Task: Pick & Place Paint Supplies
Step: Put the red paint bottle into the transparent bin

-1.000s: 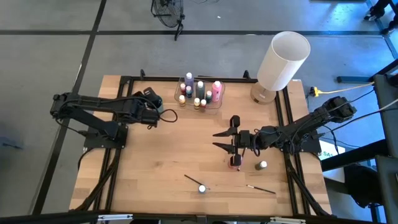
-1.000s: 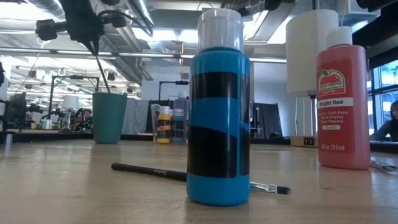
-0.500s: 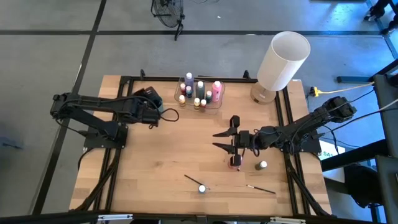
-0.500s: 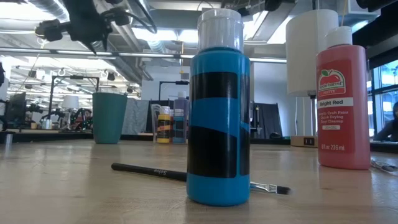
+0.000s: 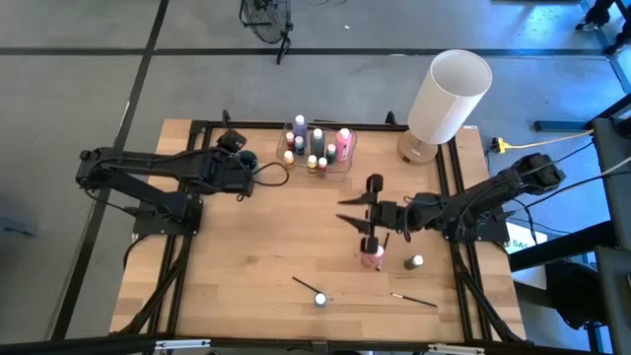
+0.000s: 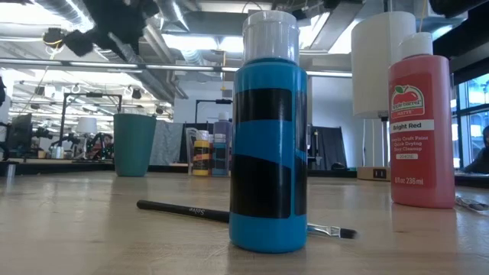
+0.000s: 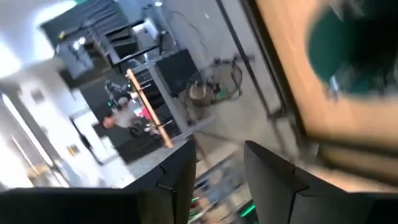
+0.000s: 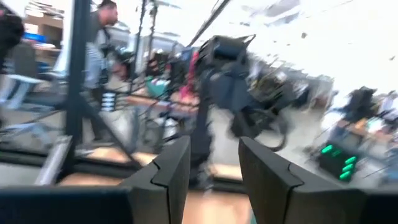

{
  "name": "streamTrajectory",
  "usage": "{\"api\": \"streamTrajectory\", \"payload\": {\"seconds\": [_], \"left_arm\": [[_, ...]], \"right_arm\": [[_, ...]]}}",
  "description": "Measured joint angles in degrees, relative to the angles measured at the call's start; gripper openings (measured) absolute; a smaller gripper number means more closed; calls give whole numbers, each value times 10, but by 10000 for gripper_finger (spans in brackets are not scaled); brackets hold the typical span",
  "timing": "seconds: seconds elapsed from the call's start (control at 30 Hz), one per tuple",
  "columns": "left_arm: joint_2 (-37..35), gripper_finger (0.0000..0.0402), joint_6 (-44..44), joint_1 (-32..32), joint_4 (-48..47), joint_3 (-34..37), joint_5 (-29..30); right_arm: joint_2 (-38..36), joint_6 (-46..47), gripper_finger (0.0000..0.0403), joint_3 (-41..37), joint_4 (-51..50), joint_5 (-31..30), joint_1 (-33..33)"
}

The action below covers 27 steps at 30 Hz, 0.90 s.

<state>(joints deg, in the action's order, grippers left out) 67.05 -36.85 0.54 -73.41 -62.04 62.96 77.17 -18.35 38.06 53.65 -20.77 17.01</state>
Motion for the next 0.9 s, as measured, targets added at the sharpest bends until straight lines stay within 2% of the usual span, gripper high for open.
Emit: {"api": "streamTrajectory", "payload": {"seconds": [0.17, 0.33, 0.43, 0.57, 0.73, 0.9], "left_arm": [[-16, 130, 73, 0, 85, 0, 4], [-42, 128, 172, 0, 95, 0, -17], [-65, 128, 237, -1, 94, 0, -58], [-96, 128, 305, -1, 108, 0, -139], [-130, 128, 403, -1, 233, 1, -233], [-142, 128, 417, -1, 345, 1, -286]], "right_arm": [[0, -26, 140, 0, 51, 5, -46], [0, -40, 140, 0, 73, 101, -92], [0, -42, 140, 0, 70, 141, -112], [0, -29, 140, 0, 50, 148, -126], [0, -3, 140, 0, 28, 150, -128], [-11, 42, 140, 0, -15, 150, -126]]}}
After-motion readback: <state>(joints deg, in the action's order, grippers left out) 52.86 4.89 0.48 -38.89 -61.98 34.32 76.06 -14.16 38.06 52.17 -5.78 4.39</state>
